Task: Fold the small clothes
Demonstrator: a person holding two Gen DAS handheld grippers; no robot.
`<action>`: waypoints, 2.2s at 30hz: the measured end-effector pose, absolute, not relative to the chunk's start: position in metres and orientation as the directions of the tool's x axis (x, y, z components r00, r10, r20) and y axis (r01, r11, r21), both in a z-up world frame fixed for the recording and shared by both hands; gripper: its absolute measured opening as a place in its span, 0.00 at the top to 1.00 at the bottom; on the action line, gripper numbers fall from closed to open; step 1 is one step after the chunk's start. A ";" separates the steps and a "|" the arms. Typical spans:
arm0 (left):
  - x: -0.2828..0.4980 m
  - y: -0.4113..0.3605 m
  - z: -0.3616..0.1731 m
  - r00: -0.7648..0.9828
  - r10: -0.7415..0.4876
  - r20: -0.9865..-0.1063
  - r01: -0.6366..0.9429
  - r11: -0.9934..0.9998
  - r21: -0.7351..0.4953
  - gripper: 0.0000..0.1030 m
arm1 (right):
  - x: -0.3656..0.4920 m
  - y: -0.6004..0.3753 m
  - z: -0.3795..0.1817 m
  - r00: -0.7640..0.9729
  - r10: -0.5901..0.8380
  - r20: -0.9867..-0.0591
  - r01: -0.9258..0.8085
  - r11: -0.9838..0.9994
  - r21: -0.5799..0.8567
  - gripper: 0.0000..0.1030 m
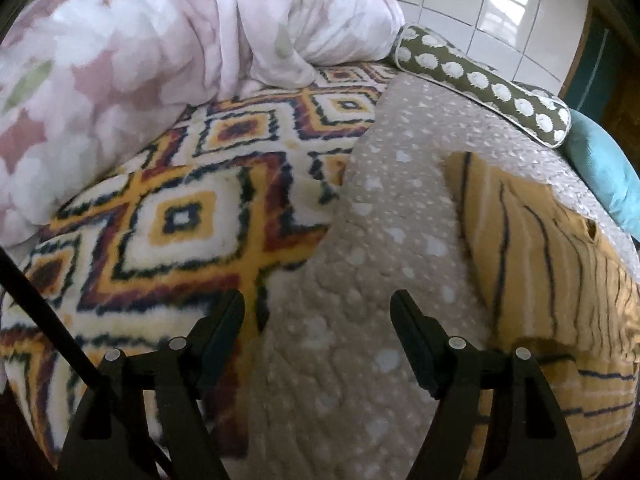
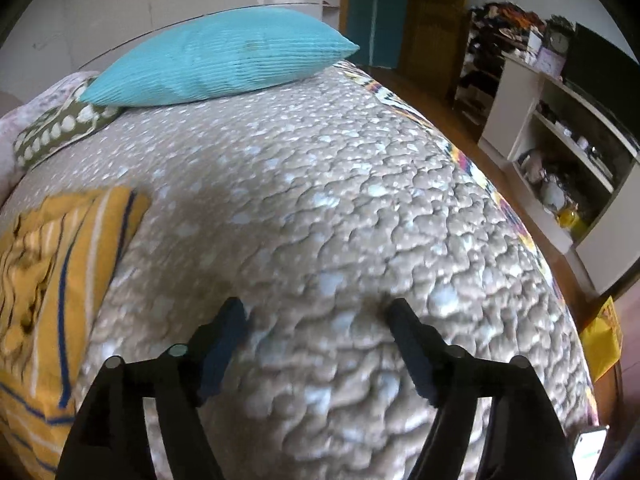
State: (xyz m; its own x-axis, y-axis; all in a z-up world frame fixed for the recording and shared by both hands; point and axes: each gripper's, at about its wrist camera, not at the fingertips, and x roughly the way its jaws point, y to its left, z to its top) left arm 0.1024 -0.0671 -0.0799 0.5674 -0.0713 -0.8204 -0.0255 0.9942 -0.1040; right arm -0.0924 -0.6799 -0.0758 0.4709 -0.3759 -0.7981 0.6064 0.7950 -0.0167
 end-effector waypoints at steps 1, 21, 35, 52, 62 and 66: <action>0.108 -0.066 -0.083 0.558 -0.073 -0.827 -0.029 0.994 -0.107 0.28 | -0.090 -0.682 -0.077 0.470 -0.375 -0.799 0.608 0.794 -0.015 0.15; 0.086 -0.109 -0.075 0.600 0.036 -0.799 0.084 0.991 0.107 0.14 | -0.108 -0.660 -0.079 0.441 -0.371 -0.817 0.588 0.807 -0.050 0.05; 0.093 -0.096 -0.095 0.539 0.024 -0.842 0.037 0.998 0.052 0.00 | -0.138 -0.636 -0.081 0.424 -0.395 -0.815 0.621 0.782 -0.056 0.00; 0.091 -0.084 -0.101 0.537 -0.041 -0.843 0.023 0.999 -0.034 0.00 | -0.152 -0.629 -0.082 0.429 -0.376 -0.821 0.625 0.780 -0.030 0.00; 0.091 -0.082 -0.100 0.525 -0.051 -0.849 0.025 0.999 -0.044 0.00 | -0.163 -0.621 -0.082 0.443 -0.376 -0.814 0.624 0.781 -0.022 0.00; 0.091 -0.083 -0.100 0.524 -0.048 -0.851 0.025 0.999 -0.041 0.00 | -0.163 -0.624 -0.082 0.453 -0.363 -0.815 0.626 0.780 0.001 0.00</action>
